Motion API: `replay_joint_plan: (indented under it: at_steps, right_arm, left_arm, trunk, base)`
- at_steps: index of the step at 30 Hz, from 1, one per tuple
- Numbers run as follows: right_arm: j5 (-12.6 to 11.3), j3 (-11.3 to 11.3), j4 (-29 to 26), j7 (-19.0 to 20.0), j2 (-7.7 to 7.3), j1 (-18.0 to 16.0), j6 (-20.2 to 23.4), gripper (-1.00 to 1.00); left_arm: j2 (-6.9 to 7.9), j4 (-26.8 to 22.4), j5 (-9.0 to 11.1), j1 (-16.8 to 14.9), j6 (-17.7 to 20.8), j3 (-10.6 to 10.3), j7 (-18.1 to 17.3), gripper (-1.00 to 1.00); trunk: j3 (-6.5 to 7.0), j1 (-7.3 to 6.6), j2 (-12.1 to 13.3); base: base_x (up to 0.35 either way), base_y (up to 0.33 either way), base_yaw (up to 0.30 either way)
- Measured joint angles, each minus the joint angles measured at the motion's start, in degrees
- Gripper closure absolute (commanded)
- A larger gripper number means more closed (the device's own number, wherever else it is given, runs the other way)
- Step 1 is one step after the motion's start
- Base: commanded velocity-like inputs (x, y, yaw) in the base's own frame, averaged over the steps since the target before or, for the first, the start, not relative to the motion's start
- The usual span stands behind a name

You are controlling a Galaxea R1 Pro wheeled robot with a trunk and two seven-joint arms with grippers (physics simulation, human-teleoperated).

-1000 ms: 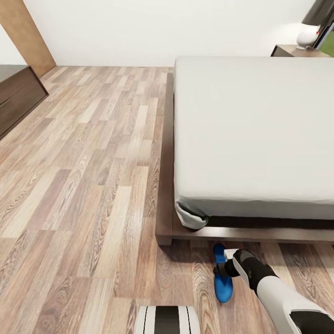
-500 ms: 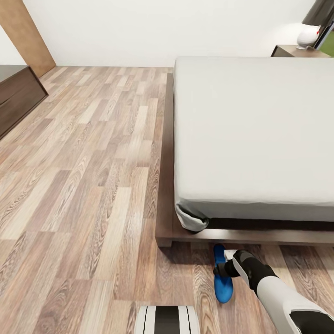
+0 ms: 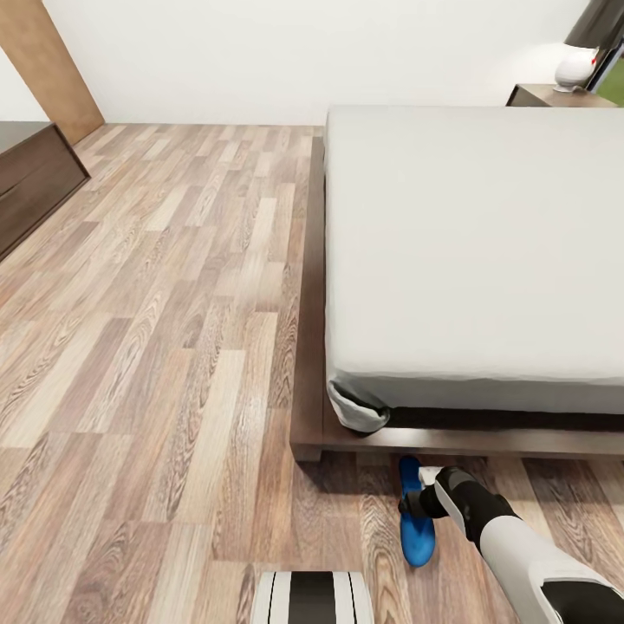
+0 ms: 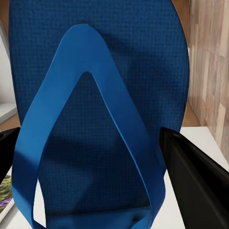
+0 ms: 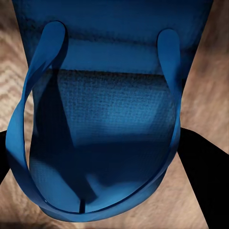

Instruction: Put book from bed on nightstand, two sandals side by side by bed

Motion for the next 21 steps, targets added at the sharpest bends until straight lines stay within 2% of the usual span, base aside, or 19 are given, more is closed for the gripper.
replay_joint_plan:
  at_steps: [2,7,11,15,21]
  right_arm:
    - [0.0,0.0,0.0,0.0,0.00,0.0,0.0,1.00]
    - [0.0,0.0,0.0,0.0,0.00,0.0,0.0,1.00]
    - [0.0,0.0,-0.1,0.0,0.00,0.0,0.0,1.00]
    - [0.0,0.0,-0.2,0.0,0.00,0.0,0.0,1.00]
    - [0.0,0.0,-0.5,0.0,0.00,0.0,0.0,1.00]
  left_arm:
    - [0.01,0.0,0.0,0.0,0.0,0.0,0.0,1.00]
    - [-0.01,0.0,0.0,0.0,0.0,0.0,0.0,1.00]
    - [-0.01,0.0,0.0,0.0,0.0,0.0,0.0,1.00]
    - [-0.01,0.0,0.0,0.0,0.0,0.0,0.0,1.00]
    - [-0.01,0.0,0.0,0.0,0.0,0.0,0.0,1.00]
  trunk:
    - [0.00,0.00,0.0]
    - [-1.10,0.13,-0.1]
    - [-1.11,0.13,-0.1]
    - [-1.99,0.23,-0.1]
    - [-2.00,0.23,-0.1]
  base:
    - [0.000,0.000,0.000]
    - [0.000,0.000,0.000]
    - [0.000,0.000,0.000]
    - [0.000,0.000,0.000]
    - [0.000,0.000,0.000]
